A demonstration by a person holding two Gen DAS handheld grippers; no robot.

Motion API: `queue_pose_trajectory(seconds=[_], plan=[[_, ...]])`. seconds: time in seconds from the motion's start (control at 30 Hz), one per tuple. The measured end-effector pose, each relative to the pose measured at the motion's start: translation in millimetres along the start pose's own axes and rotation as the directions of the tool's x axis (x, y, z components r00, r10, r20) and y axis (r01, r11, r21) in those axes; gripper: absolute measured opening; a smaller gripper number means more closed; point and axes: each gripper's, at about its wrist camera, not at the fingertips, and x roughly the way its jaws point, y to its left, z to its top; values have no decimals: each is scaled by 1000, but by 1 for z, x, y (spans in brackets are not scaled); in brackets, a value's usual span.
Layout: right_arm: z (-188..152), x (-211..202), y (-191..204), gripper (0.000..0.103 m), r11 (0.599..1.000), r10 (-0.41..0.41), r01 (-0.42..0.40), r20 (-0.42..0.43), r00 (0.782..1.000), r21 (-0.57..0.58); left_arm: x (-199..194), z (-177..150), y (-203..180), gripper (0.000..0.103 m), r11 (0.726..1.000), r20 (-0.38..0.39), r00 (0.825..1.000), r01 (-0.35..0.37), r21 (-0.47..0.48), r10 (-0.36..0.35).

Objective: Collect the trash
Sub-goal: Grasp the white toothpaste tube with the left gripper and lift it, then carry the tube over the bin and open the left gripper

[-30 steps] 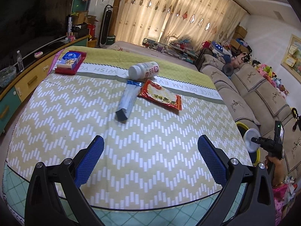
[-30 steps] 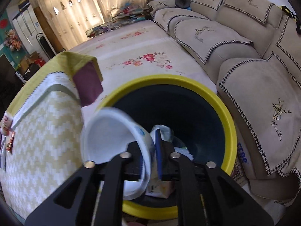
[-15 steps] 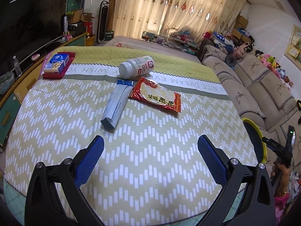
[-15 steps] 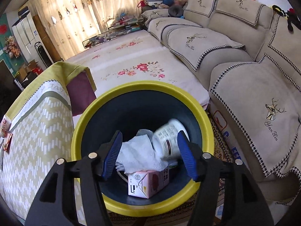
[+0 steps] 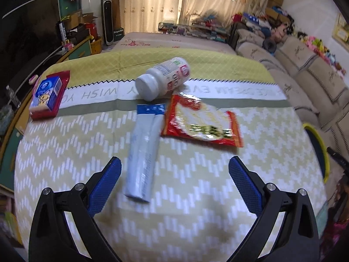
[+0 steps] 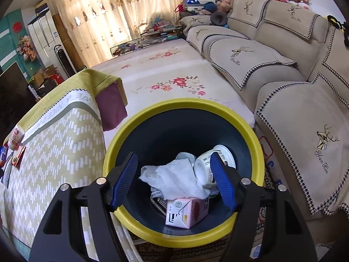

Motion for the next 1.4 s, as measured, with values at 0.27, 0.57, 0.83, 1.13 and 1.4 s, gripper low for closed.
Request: queue_pose_trajectory(seconds=[0.27, 0.57, 0.83, 1.13, 1.4], plan=[[-1, 6, 8, 66, 1000, 17, -17, -13, 1000, 4, 19, 13, 15, 77, 999, -52, 999, -6, 39, 8], [-4, 8, 18, 67, 1000, 29, -30, -24, 999, -10, 32, 18, 30, 54, 999, -91, 996, -6, 38, 10], [-6, 6, 20, 67, 999, 39, -40, -29, 999, -11, 28, 19, 44, 21, 999, -92, 996, -16, 30, 18], [-10, -5, 19, 67, 998, 57, -58, -11, 998, -1, -30, -3, 19, 21, 995, -4, 999, -53, 80, 53], [-19, -21, 7, 69, 1000, 7, -7, 28, 1000, 10, -78, -13, -92, 21, 961, 46, 989, 123, 247, -138]])
